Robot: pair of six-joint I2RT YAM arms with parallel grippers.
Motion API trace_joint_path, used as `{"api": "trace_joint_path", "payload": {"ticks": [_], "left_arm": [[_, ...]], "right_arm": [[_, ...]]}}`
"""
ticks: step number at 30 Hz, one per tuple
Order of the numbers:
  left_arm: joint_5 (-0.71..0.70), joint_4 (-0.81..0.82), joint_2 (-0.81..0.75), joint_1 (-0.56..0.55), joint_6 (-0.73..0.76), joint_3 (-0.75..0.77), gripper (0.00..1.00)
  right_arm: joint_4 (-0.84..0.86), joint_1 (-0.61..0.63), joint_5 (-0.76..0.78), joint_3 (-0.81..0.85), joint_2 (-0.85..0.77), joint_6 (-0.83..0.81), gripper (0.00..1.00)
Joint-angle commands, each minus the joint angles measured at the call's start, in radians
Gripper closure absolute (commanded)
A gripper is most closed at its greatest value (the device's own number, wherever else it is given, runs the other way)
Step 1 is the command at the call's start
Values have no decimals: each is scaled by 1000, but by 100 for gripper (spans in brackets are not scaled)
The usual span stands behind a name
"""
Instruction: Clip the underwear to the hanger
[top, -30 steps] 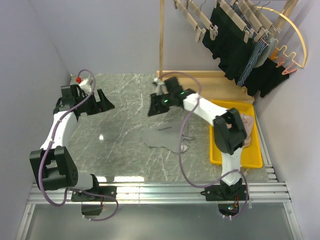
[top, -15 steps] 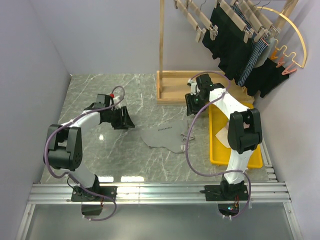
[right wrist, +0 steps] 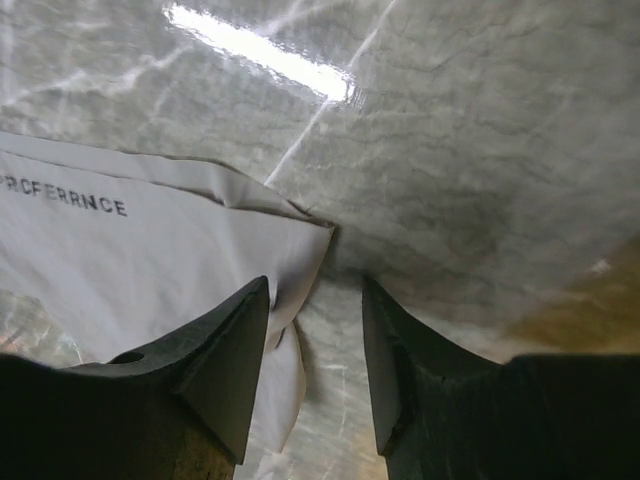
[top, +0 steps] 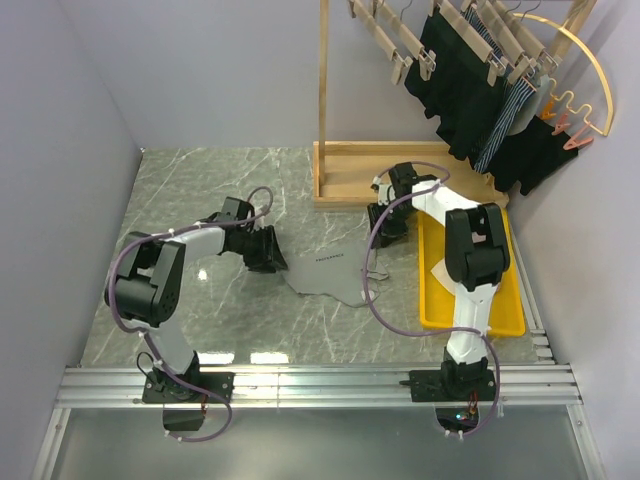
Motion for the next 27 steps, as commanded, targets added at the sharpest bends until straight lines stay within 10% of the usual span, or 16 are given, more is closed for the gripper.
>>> {"api": "trace_joint_path", "payload": {"ticks": [1,7,12,27], "left_arm": [[-28,22,30,-28,-37,32,51],[-72,-19,110,-51,-51,90,62],[-160,-120,125,-36,12,164,99],[-357,-302,16,39,259,130,100]], "right_arm": [[3,-11,-56,-3,14,6,51],[14,-13,-94,-26,18,8,53],[30,-34,-111,-49,-31,18,47],[168,-11,-202,-25,-19,155,52]]}}
